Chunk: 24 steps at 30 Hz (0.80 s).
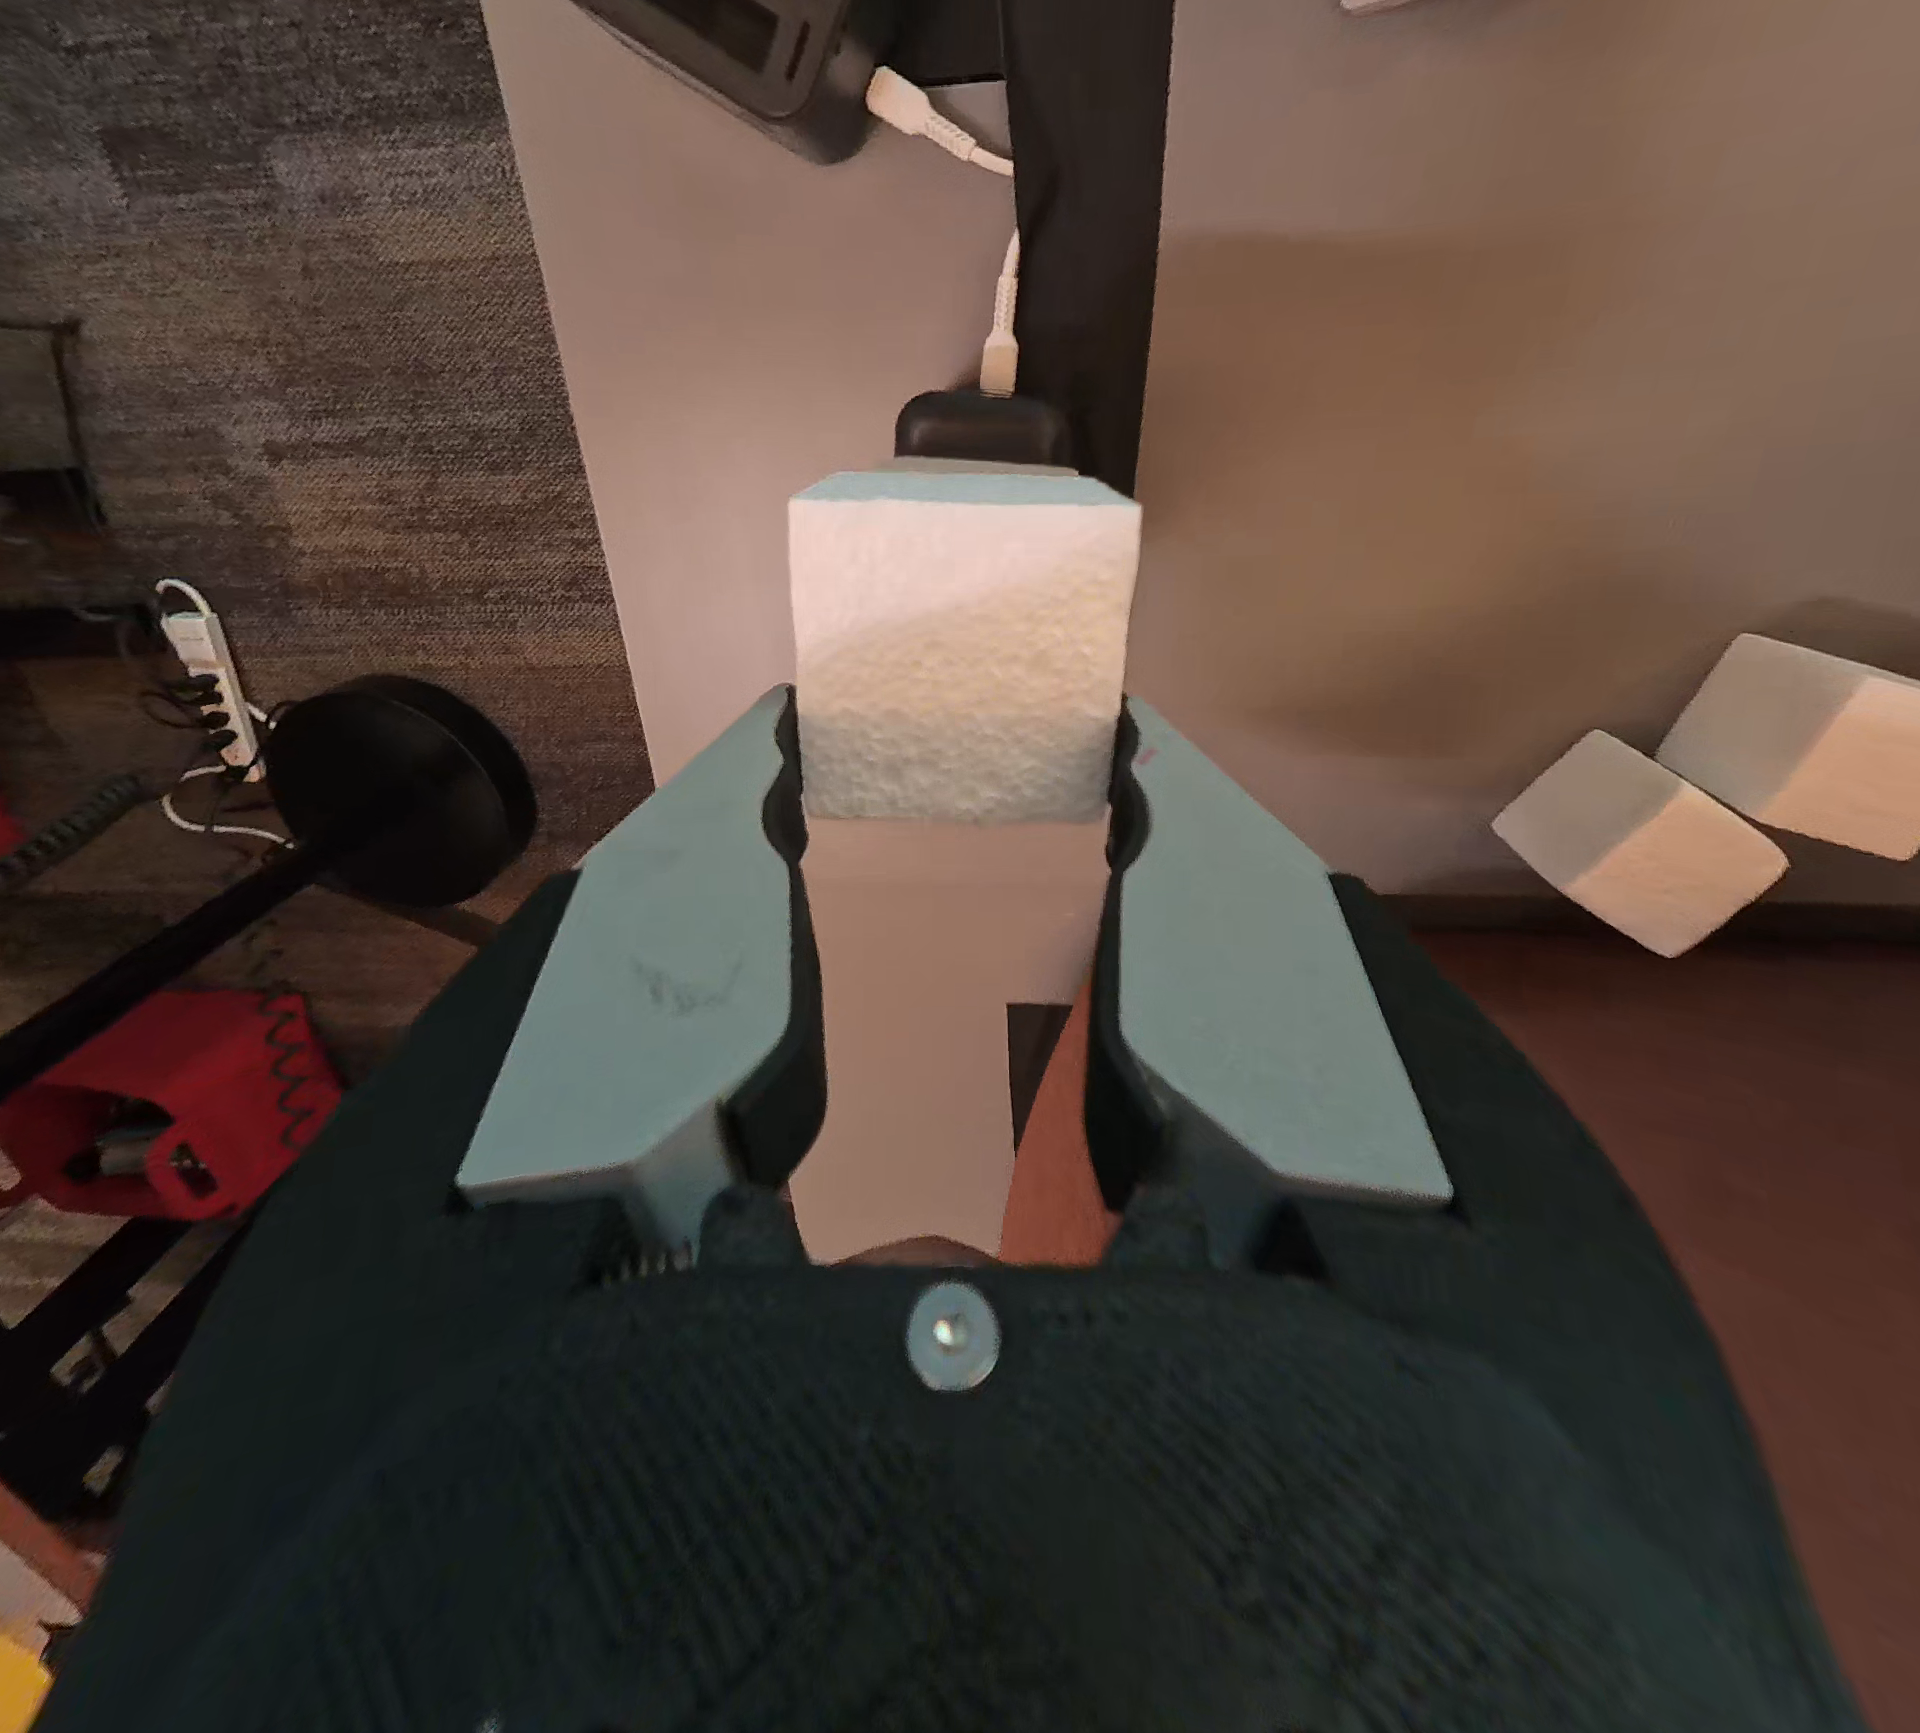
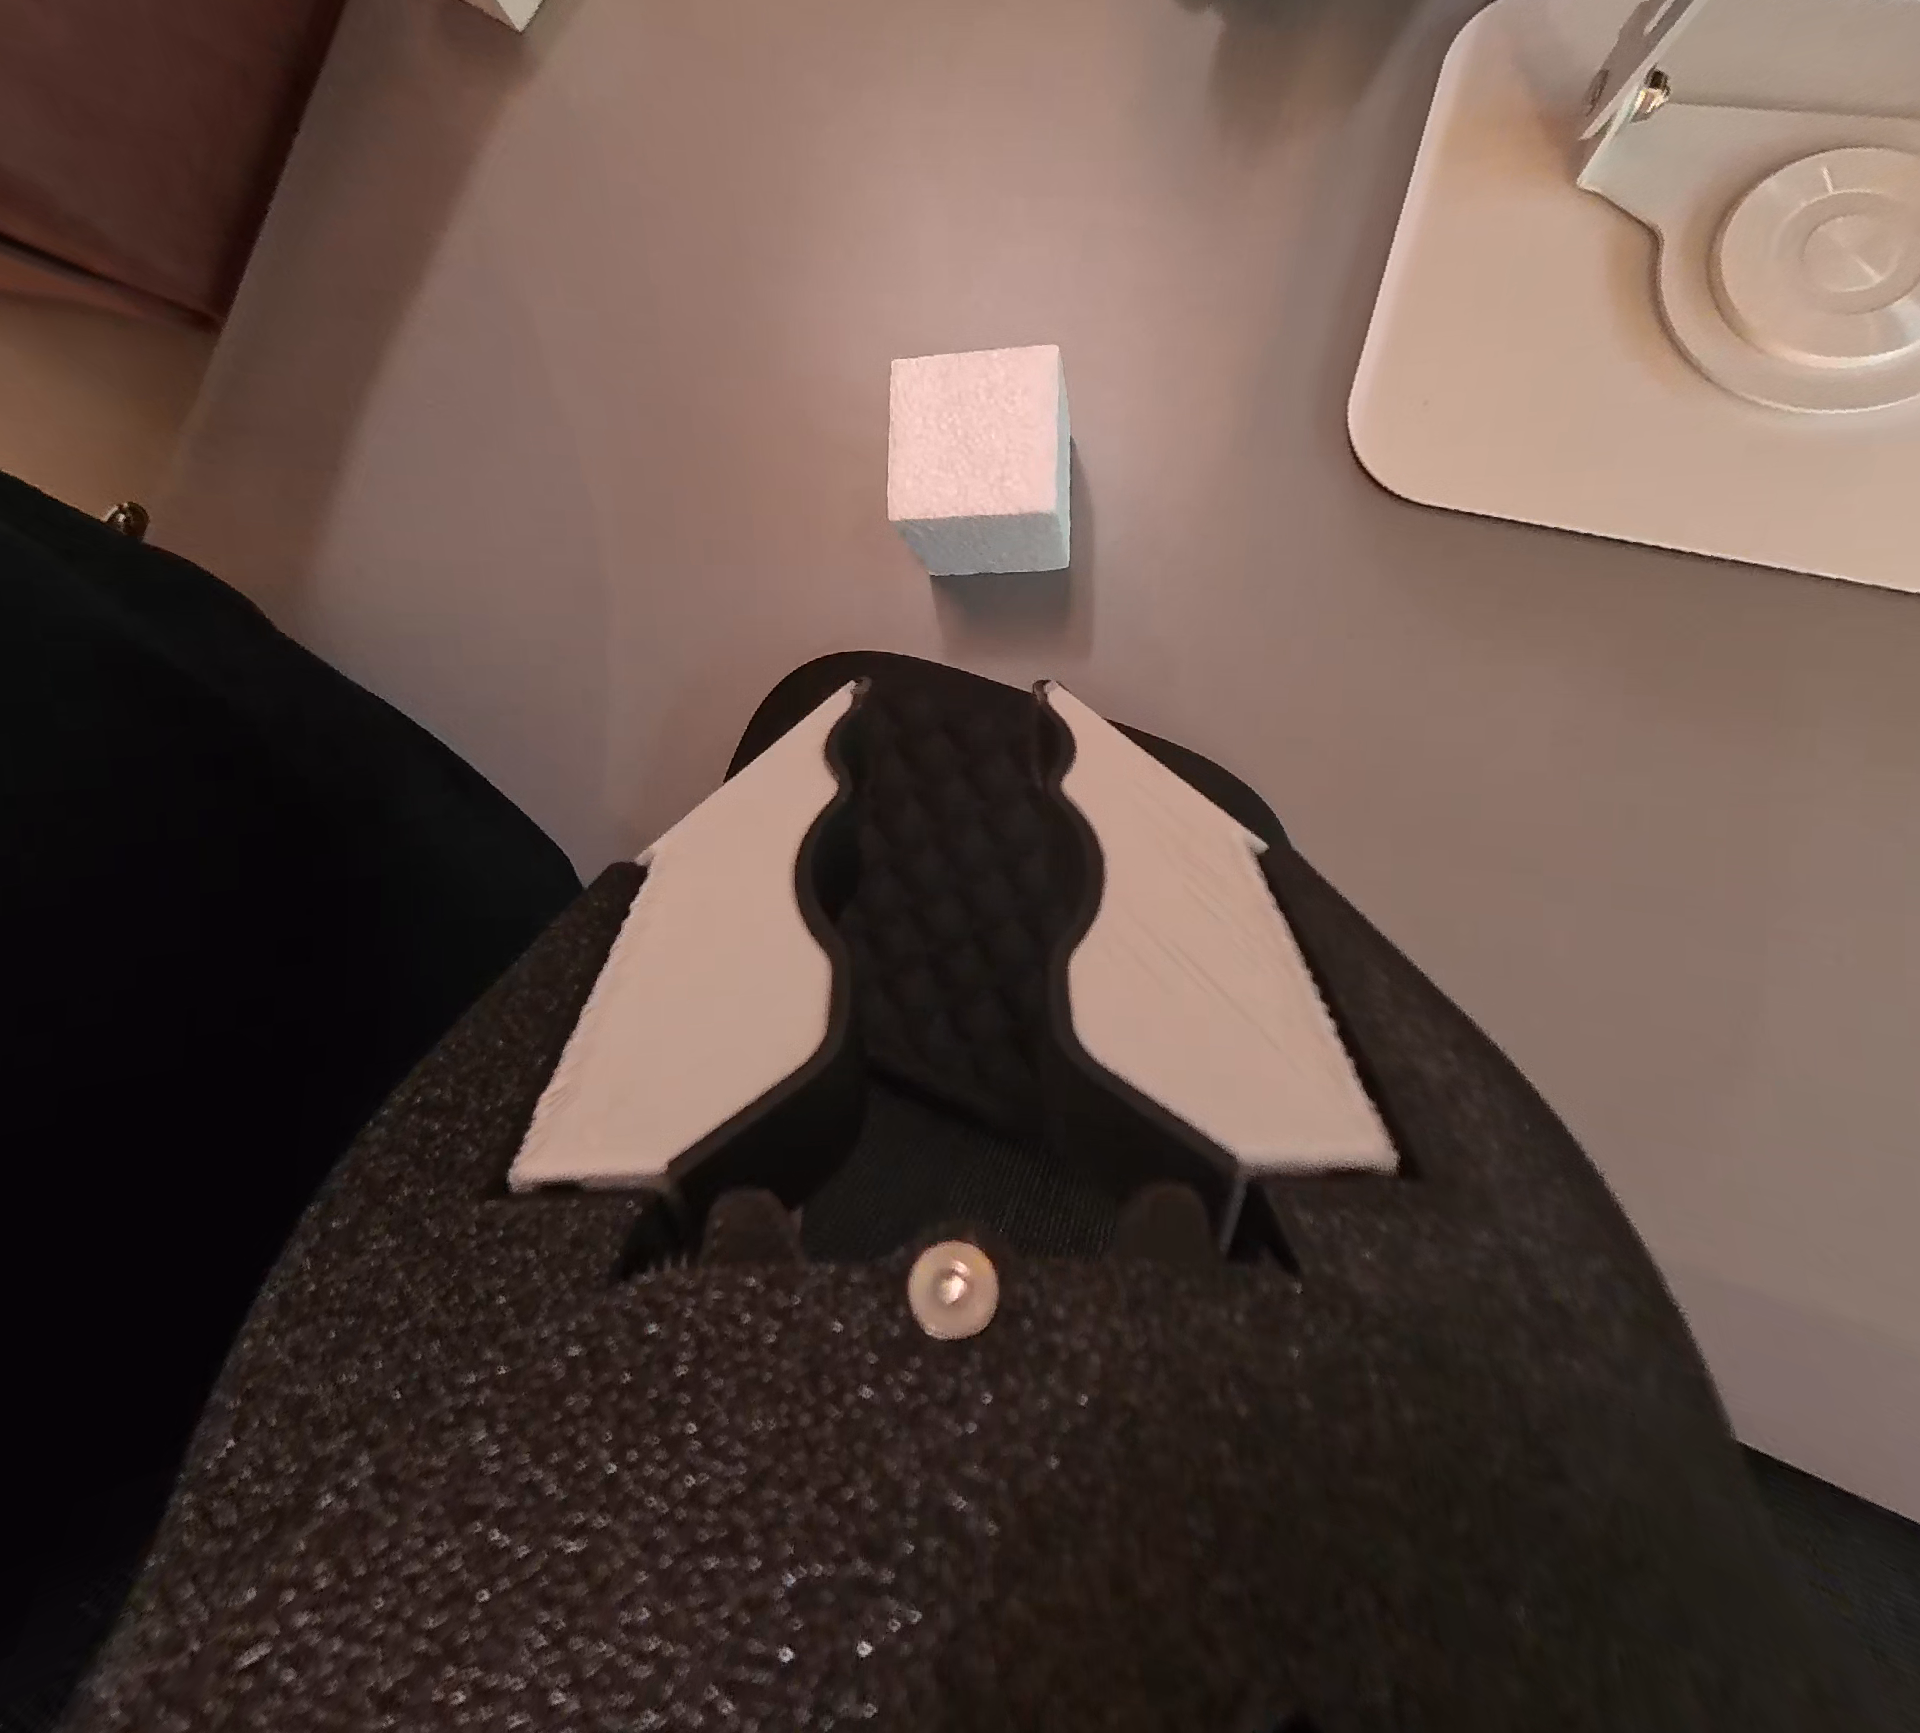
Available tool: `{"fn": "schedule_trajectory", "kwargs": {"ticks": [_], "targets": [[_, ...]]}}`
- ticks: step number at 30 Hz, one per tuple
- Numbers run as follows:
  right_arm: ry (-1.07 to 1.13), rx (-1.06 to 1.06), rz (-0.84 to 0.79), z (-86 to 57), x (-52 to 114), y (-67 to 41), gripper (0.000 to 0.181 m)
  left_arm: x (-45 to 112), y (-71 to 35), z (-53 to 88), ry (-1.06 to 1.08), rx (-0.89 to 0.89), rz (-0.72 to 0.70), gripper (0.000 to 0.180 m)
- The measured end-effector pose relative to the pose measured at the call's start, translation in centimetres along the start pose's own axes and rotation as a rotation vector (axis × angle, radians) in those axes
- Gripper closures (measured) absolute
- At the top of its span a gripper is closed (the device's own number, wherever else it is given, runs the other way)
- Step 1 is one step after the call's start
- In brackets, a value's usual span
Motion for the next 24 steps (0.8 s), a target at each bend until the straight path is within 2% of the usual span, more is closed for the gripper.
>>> {"fn": "schedule_trajectory", "kwargs": {"ticks": [10, 14, 15, 16, 17, 20, 22, 24], "targets": [[0.007, 0.004, 0.018, 0.0, 0.1, 0.1, 0.151, 1.8, 0.7, -0.2, 0.013, 0.021, 0.03, 0.123], [0.007, 0.001, 0.021, 0.0, 0.0, 0.0, 0.151, 1.7, 0.2, 0.0, 0.017, -0.015, -0.02, 0.123], [0.008, 0.001, 0.022, 0.0, 0.0, 0.0, 0.151, 1.7, 0.1, -0.1, 0.026, -0.033, -0.03, 0.117], [0.009, 0.001, 0.023, 0.0, -0.1, 0.1, 0.151, 1.7, 0.1, 0.2, 0.012, -0.051, -0.025, 0.101], [0.01, 0.001, 0.022, 0.0, -0.1, 0.1, 0.151, 1.6, 0.2, 0.4, 0.011, -0.064, -0.013, 0.093], [0.011, 0.003, 0.019, 0.1, -0.2, 0.2, 0.151, 0.7, 0.6, 0.5, -0.009, -0.062, -0.015, 0.094], [0.011, 0.003, 0.014, 0.1, -0.3, 0.2, 0.151, -0.5, 0.9, 0.8, -0.054, -0.073, -0.011, 0.084], [0.011, 0.0, 0.004, 0.1, -0.3, 0.1, 0.151, -2.6, 1.0, 0.5, -0.089, -0.098, -0.031, 0.084]]}}
Point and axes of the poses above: each gripper's, where its closed fingertips meet, x out along the fingers, y out of its underside, z = x × y across the jaws, the point moved 2 cm from there along -x, back along the fingers, and after that the axes turned 8 degrees about -y, right-handed, at the moved point
